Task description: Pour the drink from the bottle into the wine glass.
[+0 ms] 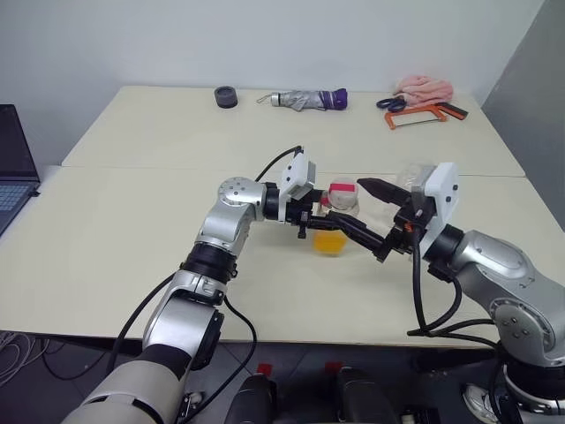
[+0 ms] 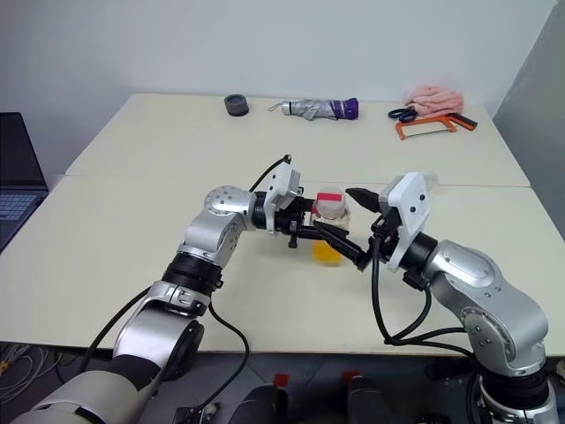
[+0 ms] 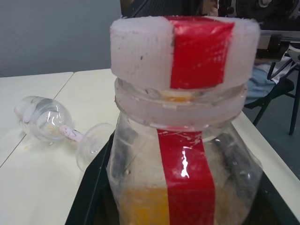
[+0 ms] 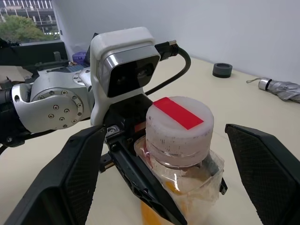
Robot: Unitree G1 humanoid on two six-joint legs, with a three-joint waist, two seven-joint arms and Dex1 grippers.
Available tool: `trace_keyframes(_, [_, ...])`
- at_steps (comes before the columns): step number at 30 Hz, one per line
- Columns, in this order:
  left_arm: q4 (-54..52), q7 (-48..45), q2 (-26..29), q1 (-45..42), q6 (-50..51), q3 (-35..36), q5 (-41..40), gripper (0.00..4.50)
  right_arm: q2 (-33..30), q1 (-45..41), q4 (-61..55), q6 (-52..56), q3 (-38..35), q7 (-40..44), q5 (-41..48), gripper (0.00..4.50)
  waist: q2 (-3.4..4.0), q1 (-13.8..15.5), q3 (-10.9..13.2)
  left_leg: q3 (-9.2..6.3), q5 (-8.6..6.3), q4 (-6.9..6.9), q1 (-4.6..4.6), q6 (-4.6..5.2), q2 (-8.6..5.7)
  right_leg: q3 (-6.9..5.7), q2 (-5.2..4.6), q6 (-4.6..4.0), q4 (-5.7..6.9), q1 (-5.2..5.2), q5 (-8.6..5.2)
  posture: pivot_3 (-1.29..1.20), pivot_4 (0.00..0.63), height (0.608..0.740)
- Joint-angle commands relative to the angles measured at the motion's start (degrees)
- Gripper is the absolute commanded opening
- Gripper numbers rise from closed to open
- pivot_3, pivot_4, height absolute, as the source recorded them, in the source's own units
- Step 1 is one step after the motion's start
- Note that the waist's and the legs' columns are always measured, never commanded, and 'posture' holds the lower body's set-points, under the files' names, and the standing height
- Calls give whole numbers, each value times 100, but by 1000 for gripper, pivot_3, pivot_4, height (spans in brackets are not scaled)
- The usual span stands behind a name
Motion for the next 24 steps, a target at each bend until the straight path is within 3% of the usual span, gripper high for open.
trace_keyframes(1, [-219, 19, -5, -120, -8, 63, -106, 1741, -25, -291, 26, 23, -96, -48, 81, 4301, 0, 0, 0, -1, 0, 0, 0, 0, 0, -1, 0, 0, 0, 0, 0, 0, 150, 740])
trace_keyframes(16, [-285, 63, -4, -72, 6, 66, -110, 1741, -113, -774, 500, -59, 214, 236, -107, 4301, 0, 1, 0, 0, 0, 0, -1, 0, 0, -1, -1, 0, 0, 0, 0, 0, 150, 740])
trace_keyframes(20, [-307, 82, 1, -61, 22, 63, -112, 1741, -54, -800, 528, -93, 199, 202, -100, 3377, 0, 1, 0, -2, 0, 0, -1, 0, 1, -1, 0, 0, 0, 0, 0, 0, 150, 740])
trace_keyframes(24, [-323, 92, 7, -40, 28, 59, -112, 1740, -60, -810, 522, -102, 233, 233, -121, 1895, 0, 1, 0, -2, 0, 0, -1, 0, 1, -1, -1, 0, 0, 0, 0, 0, 150, 740])
